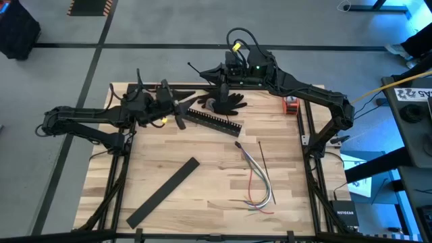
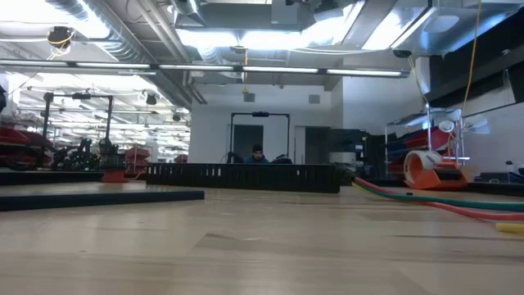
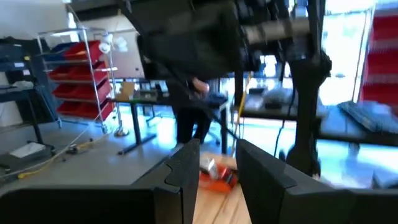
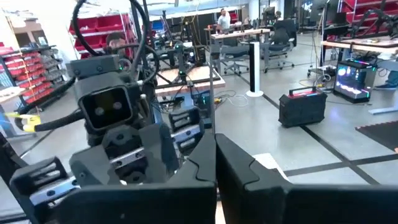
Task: Ziptie cables
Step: Prepare the black zip tie
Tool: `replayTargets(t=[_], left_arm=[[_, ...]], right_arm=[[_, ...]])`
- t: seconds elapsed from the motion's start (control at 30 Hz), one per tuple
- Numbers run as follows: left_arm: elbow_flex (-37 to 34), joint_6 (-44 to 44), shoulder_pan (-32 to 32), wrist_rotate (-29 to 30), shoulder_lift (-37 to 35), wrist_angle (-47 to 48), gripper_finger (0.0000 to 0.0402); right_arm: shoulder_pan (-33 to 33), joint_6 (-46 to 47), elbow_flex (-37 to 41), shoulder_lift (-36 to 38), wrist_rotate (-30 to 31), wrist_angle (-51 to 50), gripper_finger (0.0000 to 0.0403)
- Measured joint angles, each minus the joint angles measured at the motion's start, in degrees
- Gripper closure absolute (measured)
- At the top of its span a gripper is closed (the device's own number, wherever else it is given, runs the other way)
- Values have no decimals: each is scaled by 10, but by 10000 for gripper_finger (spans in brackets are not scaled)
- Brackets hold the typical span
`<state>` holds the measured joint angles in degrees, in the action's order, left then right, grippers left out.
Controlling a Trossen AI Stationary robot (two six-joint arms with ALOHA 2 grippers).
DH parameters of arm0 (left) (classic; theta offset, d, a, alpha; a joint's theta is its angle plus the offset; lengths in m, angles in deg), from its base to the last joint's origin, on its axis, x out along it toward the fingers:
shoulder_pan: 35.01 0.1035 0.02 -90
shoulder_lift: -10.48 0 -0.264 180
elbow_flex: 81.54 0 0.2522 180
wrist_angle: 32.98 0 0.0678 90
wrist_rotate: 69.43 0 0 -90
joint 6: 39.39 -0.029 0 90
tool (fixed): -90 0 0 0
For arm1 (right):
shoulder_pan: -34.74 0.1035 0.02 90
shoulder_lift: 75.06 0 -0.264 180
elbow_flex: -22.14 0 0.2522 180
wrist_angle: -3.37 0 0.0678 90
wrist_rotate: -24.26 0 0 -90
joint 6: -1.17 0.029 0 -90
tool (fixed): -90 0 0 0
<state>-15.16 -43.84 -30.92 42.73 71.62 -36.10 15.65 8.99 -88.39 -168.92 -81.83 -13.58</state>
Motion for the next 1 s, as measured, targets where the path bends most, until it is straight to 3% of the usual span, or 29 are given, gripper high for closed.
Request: replayTargets(t=[0.1,0.2,0.5,1.0], left_arm=[[0,39,19,-7,16,-10,301],[-1,83,35,-52,33,-32,301],[0,109,42,-128,72,-112,301],[0,102,48,-131,72,-138,302]], right_arm=[[1,8,0,0,-2,5,403],[11,6,0,-5,-4,5,403],[26,-6,0,-14,-15,0,403],[41,-8,0,-21,-15,5,403]])
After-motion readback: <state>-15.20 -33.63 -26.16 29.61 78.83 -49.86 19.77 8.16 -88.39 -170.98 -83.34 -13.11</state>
